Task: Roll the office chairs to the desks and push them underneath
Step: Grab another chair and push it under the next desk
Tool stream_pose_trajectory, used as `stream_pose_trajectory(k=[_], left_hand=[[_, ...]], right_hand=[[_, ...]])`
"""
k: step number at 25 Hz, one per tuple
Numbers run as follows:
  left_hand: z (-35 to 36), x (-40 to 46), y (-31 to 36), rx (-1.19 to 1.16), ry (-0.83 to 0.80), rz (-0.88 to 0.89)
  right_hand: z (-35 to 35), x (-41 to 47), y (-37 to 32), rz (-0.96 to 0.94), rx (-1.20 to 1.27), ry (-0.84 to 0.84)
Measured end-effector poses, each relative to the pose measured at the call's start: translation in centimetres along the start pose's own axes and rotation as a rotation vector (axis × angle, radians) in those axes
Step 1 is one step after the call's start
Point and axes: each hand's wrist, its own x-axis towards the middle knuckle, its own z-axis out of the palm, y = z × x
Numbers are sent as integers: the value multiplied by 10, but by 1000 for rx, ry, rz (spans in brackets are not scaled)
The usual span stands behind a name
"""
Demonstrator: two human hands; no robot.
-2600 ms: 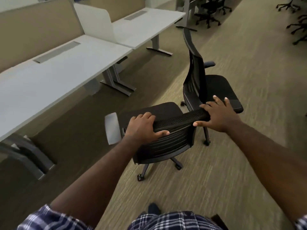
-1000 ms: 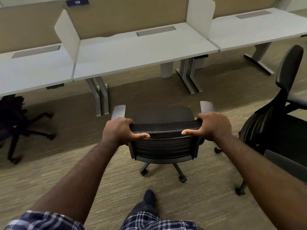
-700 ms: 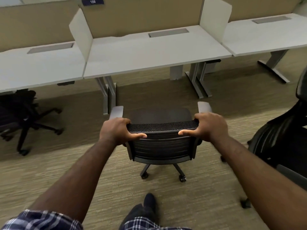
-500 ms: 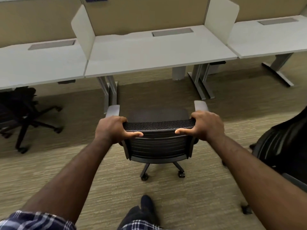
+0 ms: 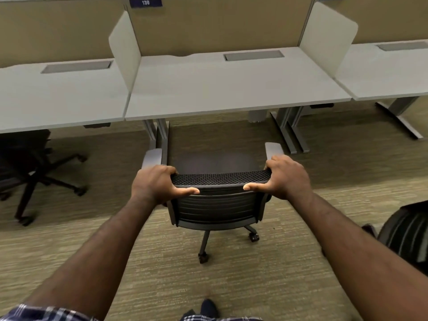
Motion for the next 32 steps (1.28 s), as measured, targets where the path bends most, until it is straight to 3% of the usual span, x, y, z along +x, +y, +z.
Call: stream_pose_trajectory(k=[23, 32], left_hand=[[11, 205, -102, -39, -63, -137], [17, 264, -133, -34, -85, -148]], right_hand=[[33, 268, -16, -140, 57, 3], [42, 332, -19, -143, 47, -9]])
